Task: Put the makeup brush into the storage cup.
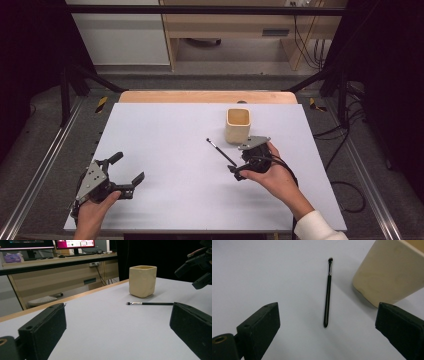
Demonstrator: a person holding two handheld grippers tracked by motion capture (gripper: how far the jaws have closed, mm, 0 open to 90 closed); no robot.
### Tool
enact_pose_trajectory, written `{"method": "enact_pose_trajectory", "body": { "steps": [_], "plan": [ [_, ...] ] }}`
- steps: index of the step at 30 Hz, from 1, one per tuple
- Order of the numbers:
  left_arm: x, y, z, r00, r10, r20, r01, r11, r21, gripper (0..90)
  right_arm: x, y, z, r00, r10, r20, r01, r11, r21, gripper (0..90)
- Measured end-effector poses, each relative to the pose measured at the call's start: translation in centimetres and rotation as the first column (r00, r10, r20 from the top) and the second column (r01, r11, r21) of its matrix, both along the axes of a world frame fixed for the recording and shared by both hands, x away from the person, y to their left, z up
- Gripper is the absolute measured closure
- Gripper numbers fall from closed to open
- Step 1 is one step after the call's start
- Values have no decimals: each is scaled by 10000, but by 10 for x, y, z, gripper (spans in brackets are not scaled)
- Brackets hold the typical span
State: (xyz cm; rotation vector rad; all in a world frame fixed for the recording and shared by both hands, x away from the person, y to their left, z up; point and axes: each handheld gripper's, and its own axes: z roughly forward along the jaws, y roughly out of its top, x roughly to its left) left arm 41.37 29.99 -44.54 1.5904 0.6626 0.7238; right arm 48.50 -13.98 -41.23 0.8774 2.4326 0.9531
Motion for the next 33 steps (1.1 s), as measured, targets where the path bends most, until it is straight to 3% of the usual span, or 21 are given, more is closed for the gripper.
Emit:
{"method": "enact_pose_trajectory", "body": {
  "steps": [8, 33],
  "plan": [
    [0, 0, 0, 10000, -28, -7, 28, 10000, 40, 2, 5, 5, 0, 9996, 54, -265, -65, 9991, -429, 69],
    [0, -2, 0, 10000, -78, -24, 78, 10000, 0, 4, 18, 18, -6, 9967, 55, -815, -121, 9967, -801, 68]
  ]
}}
